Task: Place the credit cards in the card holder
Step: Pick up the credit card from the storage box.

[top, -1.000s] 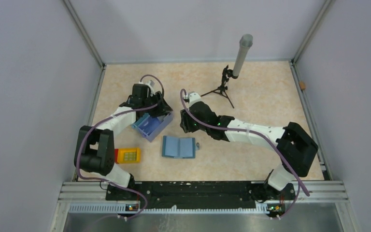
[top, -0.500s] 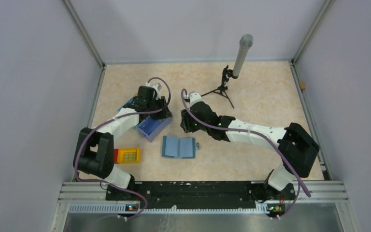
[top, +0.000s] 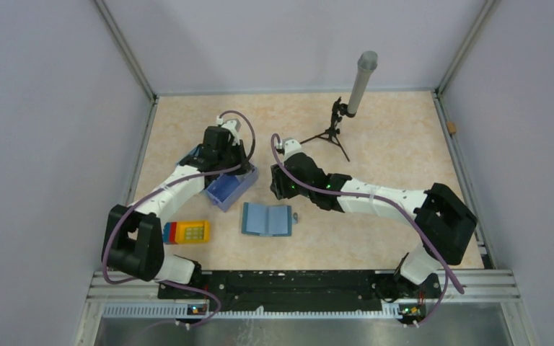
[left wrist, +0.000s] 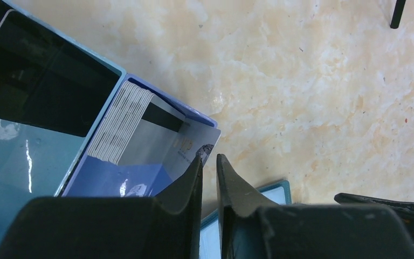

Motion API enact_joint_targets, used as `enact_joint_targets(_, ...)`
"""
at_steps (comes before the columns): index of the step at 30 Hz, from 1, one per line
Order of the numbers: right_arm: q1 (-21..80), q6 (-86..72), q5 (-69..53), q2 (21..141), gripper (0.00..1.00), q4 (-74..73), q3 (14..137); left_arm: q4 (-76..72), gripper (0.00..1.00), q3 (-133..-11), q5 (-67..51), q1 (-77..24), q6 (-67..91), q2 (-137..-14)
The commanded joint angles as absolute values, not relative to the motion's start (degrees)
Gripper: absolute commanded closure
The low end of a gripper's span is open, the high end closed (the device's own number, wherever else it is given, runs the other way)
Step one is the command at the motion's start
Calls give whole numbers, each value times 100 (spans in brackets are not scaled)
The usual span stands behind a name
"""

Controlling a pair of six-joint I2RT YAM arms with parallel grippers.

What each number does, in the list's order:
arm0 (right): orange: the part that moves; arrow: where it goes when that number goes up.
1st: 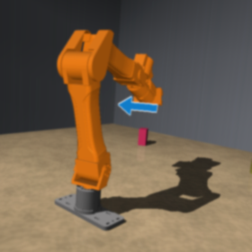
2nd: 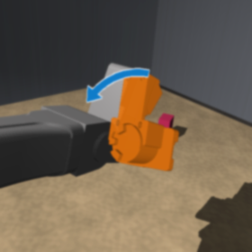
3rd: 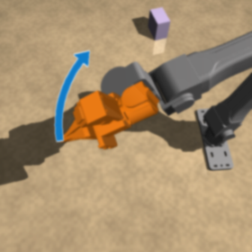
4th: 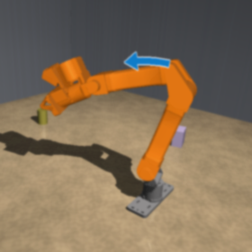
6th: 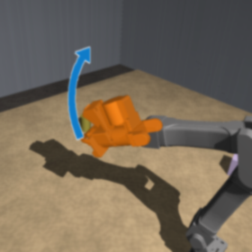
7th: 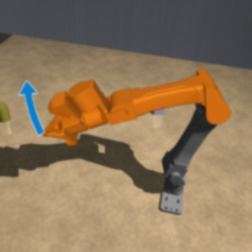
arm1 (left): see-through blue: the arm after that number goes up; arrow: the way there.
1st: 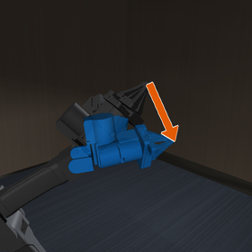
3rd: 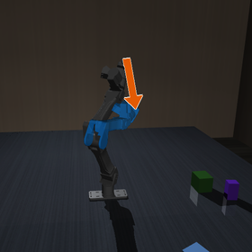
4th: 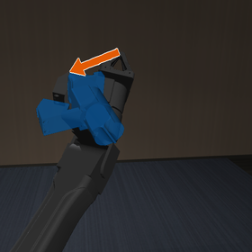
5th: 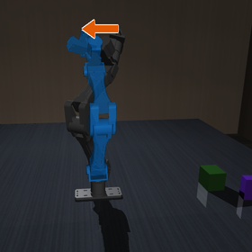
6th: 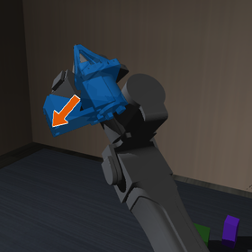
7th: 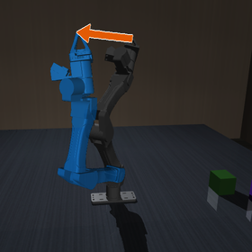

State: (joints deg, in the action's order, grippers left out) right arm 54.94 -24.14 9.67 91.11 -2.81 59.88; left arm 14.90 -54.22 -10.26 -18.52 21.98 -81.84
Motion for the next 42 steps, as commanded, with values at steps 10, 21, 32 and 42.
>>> enact_joint_targets(10,5456,-2477,1062,8712,57,-88,5829,1494,68,-5528,-726,-2077,1655,-8288)
enact_joint_targets(21,5435,-2487,1055,8571,57,-56,5727,1477,76,-5490,-292,-2202,1545,-8424)
enact_joint_targets(32,5411,-2528,1032,8490,57,-37,5632,1448,97,-5447,142,-2303,1334,-8227)
enact_joint_targets(42,5410,-2538,1051,8426,57,-65,5624,1488,100,-5488,230,-2320,1296,-7882)
